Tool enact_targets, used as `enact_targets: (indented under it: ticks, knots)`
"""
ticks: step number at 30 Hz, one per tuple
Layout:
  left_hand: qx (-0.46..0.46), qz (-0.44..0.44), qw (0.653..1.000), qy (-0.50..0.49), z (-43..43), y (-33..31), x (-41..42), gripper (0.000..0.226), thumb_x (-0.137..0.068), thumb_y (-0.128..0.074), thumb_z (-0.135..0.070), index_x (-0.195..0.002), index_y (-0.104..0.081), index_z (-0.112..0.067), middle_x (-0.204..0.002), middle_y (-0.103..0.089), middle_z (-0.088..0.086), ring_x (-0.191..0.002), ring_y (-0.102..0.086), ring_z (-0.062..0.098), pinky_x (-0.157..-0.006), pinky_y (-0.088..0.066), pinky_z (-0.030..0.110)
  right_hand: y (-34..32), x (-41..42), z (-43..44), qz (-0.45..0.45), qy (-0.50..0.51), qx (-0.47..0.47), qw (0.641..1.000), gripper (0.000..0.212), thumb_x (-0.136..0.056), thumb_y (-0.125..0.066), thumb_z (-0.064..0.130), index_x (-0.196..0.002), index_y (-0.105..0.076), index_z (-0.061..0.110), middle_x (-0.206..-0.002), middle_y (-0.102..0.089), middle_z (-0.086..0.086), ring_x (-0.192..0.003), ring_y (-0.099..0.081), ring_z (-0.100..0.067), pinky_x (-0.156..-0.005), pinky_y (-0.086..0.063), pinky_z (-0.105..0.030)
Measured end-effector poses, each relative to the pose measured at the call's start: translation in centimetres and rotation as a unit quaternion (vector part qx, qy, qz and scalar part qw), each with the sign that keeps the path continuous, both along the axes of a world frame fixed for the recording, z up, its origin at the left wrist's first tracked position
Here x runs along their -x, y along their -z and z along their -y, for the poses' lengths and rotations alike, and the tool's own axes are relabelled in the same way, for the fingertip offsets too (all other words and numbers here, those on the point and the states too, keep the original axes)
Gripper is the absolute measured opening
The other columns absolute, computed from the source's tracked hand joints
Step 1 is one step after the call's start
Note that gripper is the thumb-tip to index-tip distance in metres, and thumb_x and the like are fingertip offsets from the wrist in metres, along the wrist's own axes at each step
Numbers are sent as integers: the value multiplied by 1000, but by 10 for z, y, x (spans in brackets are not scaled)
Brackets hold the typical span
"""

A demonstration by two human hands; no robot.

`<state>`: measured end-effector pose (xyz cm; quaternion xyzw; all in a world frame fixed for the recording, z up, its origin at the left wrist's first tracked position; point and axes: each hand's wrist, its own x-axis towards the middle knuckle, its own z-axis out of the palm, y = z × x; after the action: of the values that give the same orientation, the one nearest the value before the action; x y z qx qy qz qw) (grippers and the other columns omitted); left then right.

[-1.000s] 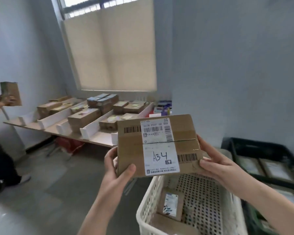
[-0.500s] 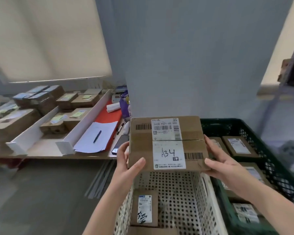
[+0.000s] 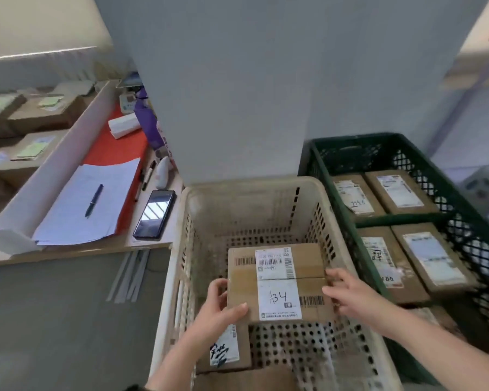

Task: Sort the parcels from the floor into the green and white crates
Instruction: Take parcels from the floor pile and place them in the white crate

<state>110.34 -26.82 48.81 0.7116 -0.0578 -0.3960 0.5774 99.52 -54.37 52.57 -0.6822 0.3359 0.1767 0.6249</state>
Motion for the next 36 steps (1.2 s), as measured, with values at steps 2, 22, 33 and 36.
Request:
enact_targets:
  ticks: [2, 22, 33, 36]
  knots:
    - [-36, -33, 999, 18, 6, 38, 2, 55, -80, -75, -21, -120, -37, -20, -120, -62, 5, -104, -66, 17, -81, -56, 31, 29, -3, 2, -53, -20, 19, 998, 42, -92, -59, 25, -128, -38, 25, -101, -59, 15, -90, -59, -3, -66, -51, -23]
    - [-281, 27, 957, 61, 33, 171, 9, 20, -88, -66, -25, -93, -47, -30, -90, -54, -20, -85, -54, -4, -57, -41, 9, 145, -59, -40, -256, -43, 89, 962, 33, -93, -50, 13, -124, -55, 2, -121, -60, -9, -98, -59, -18, -79, -46, -19]
    - [-353, 73, 927, 107, 40, 186, 19, 28, -83, -71, -28, -86, -43, -29, -87, -52, -17, -82, -52, 3, -65, -37, 14, 169, -52, -41, -286, -63, 33, 955, 29, -99, -40, 11, -120, -57, 3, -124, -61, -12, -97, -58, -21, -55, -38, -13]
    - [-366, 89, 919, 112, 42, 189, 21, 32, -81, -72, -26, -85, -41, -27, -86, -51, -14, -79, -51, 6, -65, -37, 19, 177, -50, -42, -291, -57, 21, 955, 28, -98, -40, 10, -119, -58, 3, -122, -62, -12, -95, -59, -21, -64, -46, -20]
